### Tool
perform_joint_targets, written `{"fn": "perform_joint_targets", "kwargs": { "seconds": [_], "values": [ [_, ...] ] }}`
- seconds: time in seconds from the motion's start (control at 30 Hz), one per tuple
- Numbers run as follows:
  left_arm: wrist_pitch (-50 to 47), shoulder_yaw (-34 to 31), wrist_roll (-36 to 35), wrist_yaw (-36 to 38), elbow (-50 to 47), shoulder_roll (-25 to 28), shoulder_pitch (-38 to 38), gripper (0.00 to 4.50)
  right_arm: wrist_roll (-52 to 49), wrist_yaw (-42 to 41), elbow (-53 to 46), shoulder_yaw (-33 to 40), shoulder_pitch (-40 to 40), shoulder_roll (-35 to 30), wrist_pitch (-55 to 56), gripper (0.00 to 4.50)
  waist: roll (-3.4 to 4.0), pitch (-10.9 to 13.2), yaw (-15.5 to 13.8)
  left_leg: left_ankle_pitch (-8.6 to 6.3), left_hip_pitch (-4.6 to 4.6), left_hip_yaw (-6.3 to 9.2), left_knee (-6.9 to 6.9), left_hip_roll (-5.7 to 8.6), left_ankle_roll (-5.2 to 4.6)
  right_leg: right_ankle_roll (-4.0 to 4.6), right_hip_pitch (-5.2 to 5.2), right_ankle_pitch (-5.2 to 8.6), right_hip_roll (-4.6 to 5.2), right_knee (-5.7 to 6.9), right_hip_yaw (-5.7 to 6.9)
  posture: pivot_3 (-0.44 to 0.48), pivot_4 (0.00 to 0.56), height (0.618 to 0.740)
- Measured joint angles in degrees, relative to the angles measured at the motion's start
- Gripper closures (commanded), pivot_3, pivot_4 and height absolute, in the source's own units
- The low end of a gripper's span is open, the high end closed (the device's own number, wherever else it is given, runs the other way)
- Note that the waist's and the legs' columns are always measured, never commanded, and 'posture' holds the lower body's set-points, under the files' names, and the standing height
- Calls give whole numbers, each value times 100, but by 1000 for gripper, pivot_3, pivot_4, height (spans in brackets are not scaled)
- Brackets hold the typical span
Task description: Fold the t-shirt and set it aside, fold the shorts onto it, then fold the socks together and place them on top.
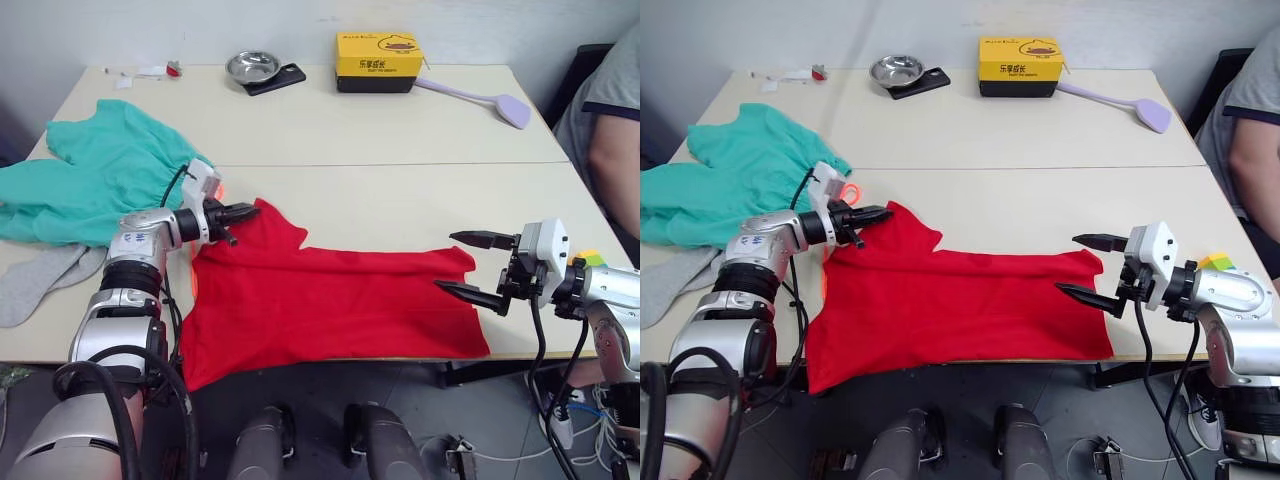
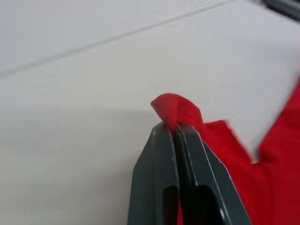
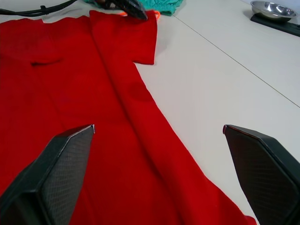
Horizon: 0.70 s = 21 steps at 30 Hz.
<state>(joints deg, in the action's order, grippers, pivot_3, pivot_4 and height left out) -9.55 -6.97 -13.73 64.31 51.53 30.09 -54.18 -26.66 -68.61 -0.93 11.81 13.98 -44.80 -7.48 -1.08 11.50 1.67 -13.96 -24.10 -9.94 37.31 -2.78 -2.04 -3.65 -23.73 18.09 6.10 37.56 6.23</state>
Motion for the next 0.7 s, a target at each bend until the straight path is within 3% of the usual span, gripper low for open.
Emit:
{"fn": "perform_joint_targets", "kwargs": {
  "seconds": [0.13,0.3,0.7],
  "values": [
    [-39,-28,-324,894,-1112,206,701,4462,1,-32,25,37,-41,-16,28,0,0,0,15,2,3,-2,1,-5,4,1,-1,0,-10,5,-6,0,150,740],
    [273,-5,-408,1402,-2374,591,1634,4462,8,-102,93,116,-132,-64,131,0,1,0,-7,1,3,0,3,-1,1,1,2,0,1,2,-5,0,150,740],
    [1786,77,-386,1835,-3109,967,3043,4462,154,-247,480,139,-399,-137,423,0,3,-2,-8,-6,4,8,-3,2,-8,2,5,1,15,-3,4,0,150,740]
  ]
}}
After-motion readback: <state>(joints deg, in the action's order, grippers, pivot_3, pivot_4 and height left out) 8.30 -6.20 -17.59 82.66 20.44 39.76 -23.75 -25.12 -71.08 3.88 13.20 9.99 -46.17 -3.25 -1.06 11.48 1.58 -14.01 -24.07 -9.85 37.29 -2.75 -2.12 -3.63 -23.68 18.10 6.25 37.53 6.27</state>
